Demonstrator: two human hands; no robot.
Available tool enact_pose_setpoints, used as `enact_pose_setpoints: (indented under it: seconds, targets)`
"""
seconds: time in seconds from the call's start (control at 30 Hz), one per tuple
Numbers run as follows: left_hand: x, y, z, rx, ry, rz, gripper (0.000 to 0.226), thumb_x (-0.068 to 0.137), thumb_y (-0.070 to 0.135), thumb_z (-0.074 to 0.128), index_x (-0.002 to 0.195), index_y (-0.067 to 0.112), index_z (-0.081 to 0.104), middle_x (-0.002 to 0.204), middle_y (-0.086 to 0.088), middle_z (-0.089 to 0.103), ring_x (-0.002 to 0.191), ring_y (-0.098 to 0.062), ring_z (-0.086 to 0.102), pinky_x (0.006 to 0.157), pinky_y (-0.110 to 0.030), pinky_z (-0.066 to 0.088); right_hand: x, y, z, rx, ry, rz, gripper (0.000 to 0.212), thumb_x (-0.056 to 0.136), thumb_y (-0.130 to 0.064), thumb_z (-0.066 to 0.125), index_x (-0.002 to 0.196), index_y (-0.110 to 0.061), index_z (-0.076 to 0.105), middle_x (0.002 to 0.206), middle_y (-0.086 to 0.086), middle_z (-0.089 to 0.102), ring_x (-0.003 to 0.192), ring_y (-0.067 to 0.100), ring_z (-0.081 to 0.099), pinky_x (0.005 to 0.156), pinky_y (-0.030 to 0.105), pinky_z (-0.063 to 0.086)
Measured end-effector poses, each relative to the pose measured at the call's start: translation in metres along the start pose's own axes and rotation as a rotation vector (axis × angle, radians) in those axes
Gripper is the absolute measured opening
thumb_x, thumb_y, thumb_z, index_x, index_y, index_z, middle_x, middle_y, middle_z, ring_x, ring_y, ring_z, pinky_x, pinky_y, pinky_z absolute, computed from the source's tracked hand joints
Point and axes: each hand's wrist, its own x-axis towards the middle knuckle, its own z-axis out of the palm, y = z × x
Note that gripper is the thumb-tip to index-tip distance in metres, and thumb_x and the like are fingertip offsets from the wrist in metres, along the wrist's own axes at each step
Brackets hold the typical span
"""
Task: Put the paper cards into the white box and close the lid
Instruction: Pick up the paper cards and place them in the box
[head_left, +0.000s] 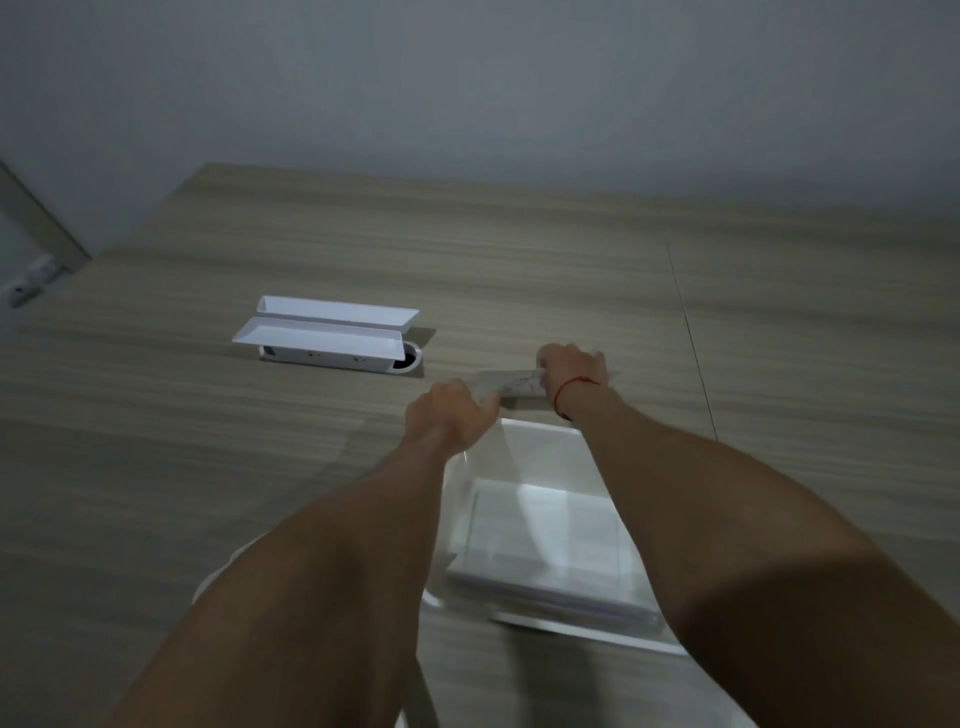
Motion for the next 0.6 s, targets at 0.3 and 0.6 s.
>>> enact_pose_setpoints:
  seconds: [0.3, 0.6]
  targets:
    - [-0.025, 0.010, -0.006, -0.080, 0.077, -0.047, 0.050, 0.094, 0.039, 0.034, 0.107, 0.003, 0.065, 0.114, -0.017, 0.067, 0.105, -0.036, 0.064, 0.088, -0.038, 0.048, -0.032, 0.006, -0.053, 0.140, 0.097, -0.008, 0.032, 0.097, -0.008, 0.038, 0.120, -0.014, 0.059, 0.129, 0.015, 0.059, 0.120, 0.032, 0.056, 0.100, 0.038, 0.039]
    - [-0.085, 0.013, -0.010, -0.193, 0.036, -0.157, 0.040, 0.096, 0.021, 0.039, 0.126, 0.001, 0.054, 0.130, -0.019, 0.059, 0.120, -0.036, 0.057, 0.097, -0.041, 0.046, -0.095, 0.034, -0.108, 0.233, 0.136, -0.060, 0.037, 0.096, -0.010, 0.040, 0.131, -0.017, 0.050, 0.138, 0.018, 0.052, 0.126, 0.034, 0.050, 0.105, 0.038, 0.036]
